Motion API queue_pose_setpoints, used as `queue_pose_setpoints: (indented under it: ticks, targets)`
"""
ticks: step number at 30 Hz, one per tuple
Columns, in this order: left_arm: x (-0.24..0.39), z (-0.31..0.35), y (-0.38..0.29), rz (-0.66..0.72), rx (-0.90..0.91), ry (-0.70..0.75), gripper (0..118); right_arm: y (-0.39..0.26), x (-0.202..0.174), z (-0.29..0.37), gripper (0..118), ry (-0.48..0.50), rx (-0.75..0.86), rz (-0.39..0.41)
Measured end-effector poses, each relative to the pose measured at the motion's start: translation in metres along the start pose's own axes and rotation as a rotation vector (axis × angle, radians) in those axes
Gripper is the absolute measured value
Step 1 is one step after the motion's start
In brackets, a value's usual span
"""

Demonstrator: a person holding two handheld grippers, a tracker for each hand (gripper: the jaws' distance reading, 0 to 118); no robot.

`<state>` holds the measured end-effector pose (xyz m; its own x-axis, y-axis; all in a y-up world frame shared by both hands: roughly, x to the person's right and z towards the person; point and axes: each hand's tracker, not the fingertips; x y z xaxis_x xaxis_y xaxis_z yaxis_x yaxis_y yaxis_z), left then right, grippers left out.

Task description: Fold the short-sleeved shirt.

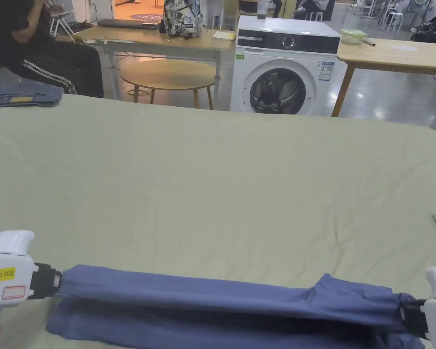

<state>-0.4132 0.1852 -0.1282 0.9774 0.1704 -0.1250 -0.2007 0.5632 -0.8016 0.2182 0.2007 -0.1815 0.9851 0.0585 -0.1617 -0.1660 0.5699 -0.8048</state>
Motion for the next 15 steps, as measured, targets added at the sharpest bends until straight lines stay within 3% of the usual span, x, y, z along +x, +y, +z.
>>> queue_pose_setpoints:
  ticks: [7,15]
  targets:
    - [-0.006,-0.038,-0.024,-0.009,-0.154,0.018,0,-0.022,0.003,-0.041,0,-0.012,-0.135,0.025]
    - [-0.001,-0.044,-0.024,-0.003,-0.183,0.033,0,-0.029,-0.007,-0.063,0,-0.056,-0.168,0.049]
